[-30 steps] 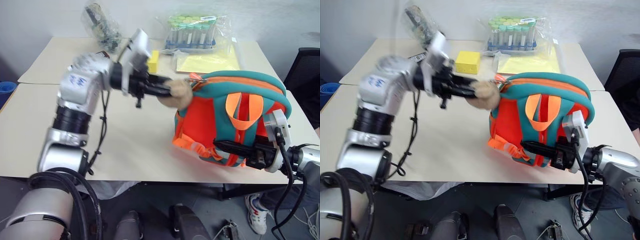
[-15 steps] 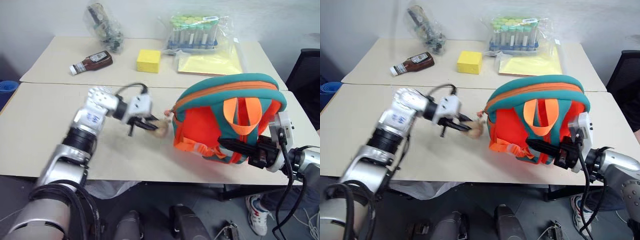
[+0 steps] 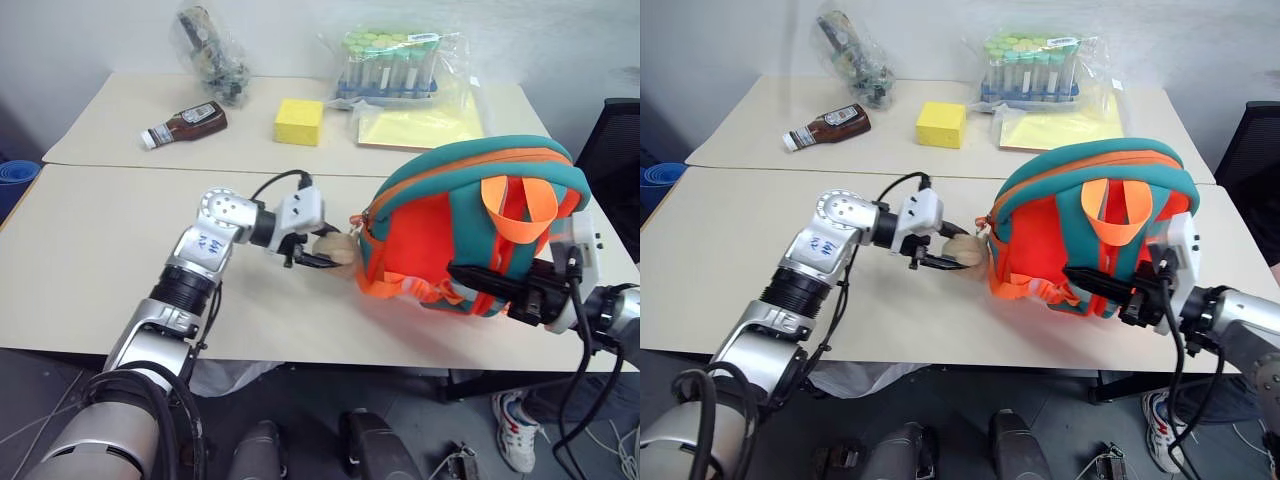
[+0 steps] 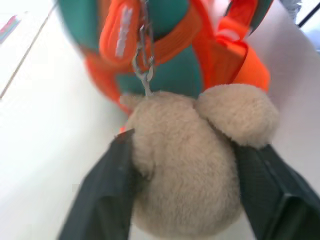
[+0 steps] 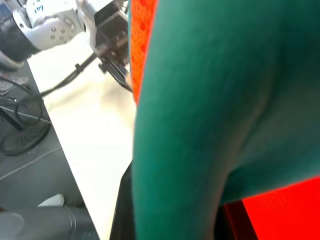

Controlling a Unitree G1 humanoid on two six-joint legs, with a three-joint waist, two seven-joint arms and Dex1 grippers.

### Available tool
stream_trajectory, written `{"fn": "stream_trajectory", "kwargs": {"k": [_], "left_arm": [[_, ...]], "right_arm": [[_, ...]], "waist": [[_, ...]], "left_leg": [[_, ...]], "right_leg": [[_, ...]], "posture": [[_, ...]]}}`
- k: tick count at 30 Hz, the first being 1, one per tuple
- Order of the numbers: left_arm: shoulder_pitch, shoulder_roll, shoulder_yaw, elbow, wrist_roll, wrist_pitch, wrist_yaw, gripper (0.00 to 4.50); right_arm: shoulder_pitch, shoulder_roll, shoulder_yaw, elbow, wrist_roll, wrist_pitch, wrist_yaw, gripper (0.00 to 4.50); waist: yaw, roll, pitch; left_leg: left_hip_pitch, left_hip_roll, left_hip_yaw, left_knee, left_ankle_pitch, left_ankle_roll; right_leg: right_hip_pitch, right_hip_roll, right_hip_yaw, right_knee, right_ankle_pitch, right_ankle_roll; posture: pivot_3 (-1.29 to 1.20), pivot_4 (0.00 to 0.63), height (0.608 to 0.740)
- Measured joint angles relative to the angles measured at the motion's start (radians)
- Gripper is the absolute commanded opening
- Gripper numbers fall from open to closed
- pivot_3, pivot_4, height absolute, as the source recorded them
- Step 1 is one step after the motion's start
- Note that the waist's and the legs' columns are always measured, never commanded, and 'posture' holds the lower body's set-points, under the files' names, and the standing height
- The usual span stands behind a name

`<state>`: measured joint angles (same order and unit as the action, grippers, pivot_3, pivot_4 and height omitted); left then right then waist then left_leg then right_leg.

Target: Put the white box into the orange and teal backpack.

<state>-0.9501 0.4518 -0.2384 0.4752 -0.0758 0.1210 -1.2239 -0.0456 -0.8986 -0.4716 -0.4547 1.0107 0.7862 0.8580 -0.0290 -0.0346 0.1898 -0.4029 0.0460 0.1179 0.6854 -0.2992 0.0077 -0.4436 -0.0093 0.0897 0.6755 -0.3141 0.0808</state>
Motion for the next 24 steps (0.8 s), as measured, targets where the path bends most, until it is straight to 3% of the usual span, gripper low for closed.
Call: {"fn": "stream_trajectory", "kwargs": {"k": [1, 7, 14, 18, 24], "left_arm": [[0.002, 0.009, 0.011, 0.003, -0.005, 0.009, -0.002, 4.02], [0.001, 0.049, 0.059, 0.01, -0.035, 0.04, -0.035, 4.02], [0.034, -0.033, -0.003, -0.018, -0.02, 0.026, -0.044, 4.02], [0.035, -0.025, 0.013, -0.054, -0.07, 0.118, -0.076, 4.5], [0.035, 0.101, 0.108, -0.078, -0.159, 0.257, -0.128, 4.5]], "right_arm": [[0.018, -0.009, -0.027, 0.0, 0.017, 0.004, 0.025, 0.0], [0.092, -0.044, -0.127, -0.027, 0.143, 0.046, 0.158, 0.0], [0.038, -0.032, -0.093, -0.028, 0.107, 0.015, 0.096, 0.0], [0.033, -0.043, -0.052, 0.021, 0.038, 0.007, 0.062, 1.29], [0.119, -0.151, -0.172, 0.072, -0.033, 0.013, 0.154, 3.2]], "waist": [[0.001, 0.0, 0.0], [0.002, 0.0, 0.0], [0.001, 0.0, 0.0], [-0.002, 0.0, 0.0], [0.0, 0.0, 0.0]], "left_leg": [[0.0, 0.0, 0.0, 0.0, 0.0, 0.0], [0.0, 0.0, -0.001, 0.0, 0.0, 0.0], [0.0, -0.001, -0.001, 0.0, 0.0, 0.001], [0.0, -0.001, 0.0, 0.0, 0.0, 0.001], [0.0, 0.0, -0.001, 0.0, 0.0, 0.001]], "right_leg": [[0.0, 0.0, 0.0, 0.0, 0.0, 0.0], [0.001, -0.001, -0.001, -0.001, 0.0, 0.0], [0.001, -0.001, -0.001, -0.001, 0.0, 0.001], [0.001, 0.0, 0.0, 0.0, 0.0, 0.0], [0.001, 0.0, -0.001, 0.0, 0.0, 0.0]], "posture": [[0.0, 0.15, 0.74], [0.0, 0.15, 0.74], [0.0, 0.15, 0.74], [0.0, 0.15, 0.74], [0.0, 0.15, 0.74]]}}
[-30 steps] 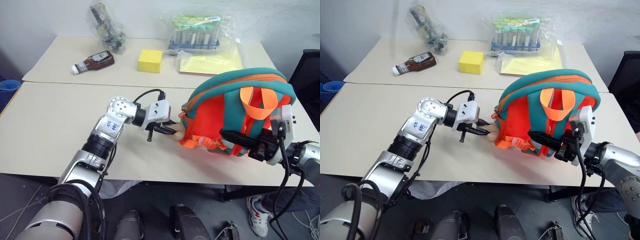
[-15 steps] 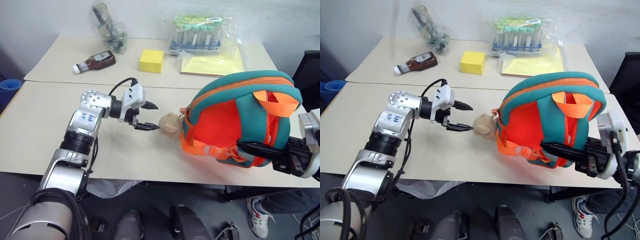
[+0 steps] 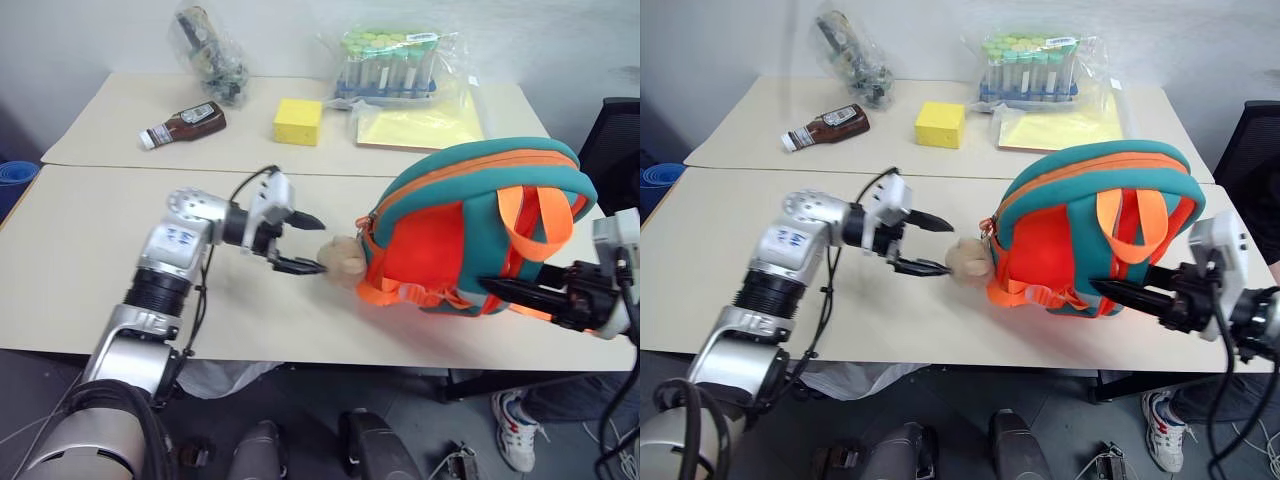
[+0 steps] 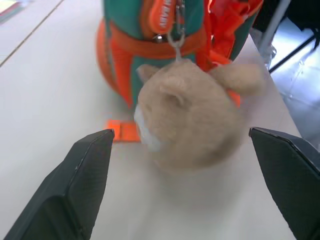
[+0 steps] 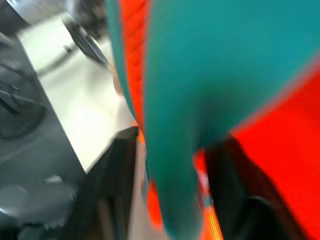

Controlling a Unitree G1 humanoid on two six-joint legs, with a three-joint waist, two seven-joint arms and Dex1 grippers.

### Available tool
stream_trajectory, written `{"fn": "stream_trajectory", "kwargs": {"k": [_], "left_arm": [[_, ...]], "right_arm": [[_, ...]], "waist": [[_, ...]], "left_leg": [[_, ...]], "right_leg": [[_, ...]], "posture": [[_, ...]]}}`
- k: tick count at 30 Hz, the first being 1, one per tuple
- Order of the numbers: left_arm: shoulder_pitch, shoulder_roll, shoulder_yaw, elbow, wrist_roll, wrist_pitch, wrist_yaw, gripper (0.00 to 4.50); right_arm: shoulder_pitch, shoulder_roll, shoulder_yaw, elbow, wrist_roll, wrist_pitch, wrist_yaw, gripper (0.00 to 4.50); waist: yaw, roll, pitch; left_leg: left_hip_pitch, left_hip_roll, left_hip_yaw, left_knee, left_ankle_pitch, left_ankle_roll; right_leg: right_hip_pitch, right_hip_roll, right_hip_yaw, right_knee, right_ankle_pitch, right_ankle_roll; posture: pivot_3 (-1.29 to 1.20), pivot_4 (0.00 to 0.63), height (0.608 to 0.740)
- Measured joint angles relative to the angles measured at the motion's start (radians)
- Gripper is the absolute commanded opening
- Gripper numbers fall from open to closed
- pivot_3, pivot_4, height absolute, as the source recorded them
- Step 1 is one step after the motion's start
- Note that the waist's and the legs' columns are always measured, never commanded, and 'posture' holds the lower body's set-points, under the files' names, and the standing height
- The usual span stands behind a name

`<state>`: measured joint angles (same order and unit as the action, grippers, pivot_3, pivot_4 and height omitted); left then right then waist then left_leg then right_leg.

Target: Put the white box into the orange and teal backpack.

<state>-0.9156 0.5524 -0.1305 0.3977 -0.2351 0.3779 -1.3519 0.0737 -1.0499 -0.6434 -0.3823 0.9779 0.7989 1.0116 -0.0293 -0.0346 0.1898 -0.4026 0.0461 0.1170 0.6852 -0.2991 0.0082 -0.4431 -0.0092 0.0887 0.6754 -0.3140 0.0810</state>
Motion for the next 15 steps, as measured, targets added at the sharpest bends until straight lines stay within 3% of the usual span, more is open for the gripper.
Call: {"fn": "stream_trajectory", "kwargs": {"k": [4, 9, 15], "left_arm": [[0.0, 0.066, 0.044, -0.036, -0.066, 0.093, -0.039, 4.5], [0.0, 0.229, 0.151, -0.117, -0.183, 0.245, -0.104, 4.5], [0.005, 0.292, 0.258, -0.206, -0.286, 0.338, -0.076, 4.5]], "right_arm": [[0.114, -0.057, -0.15, 0.038, -0.018, 0.034, 0.132, 4.49], [0.258, -0.079, -0.371, 0.157, -0.111, 0.042, 0.298, 4.49], [0.252, -0.077, -0.446, 0.279, -0.169, 0.029, 0.328, 4.49]], "waist": [[0.002, 0.0, 0.0], [-0.002, -0.001, 0.0], [-0.005, -0.001, 0.0]], "left_leg": [[-0.001, 0.0, 0.0, 0.0, 0.0, 0.0], [0.0, 0.0, 0.0, 0.0, -0.001, 0.0], [0.017, 0.0, 0.0, -0.003, -0.003, 0.001]], "right_leg": [[0.0, 0.0, -0.001, -0.002, 0.0, 0.0], [0.001, 0.0, -0.001, -0.003, 0.0, 0.0], [0.019, 0.0, -0.001, -0.009, 0.0, 0.0]], "posture": [[0.0, 0.15, 0.74], [0.0, 0.15, 0.74], [0.0, 0.15, 0.74]]}}
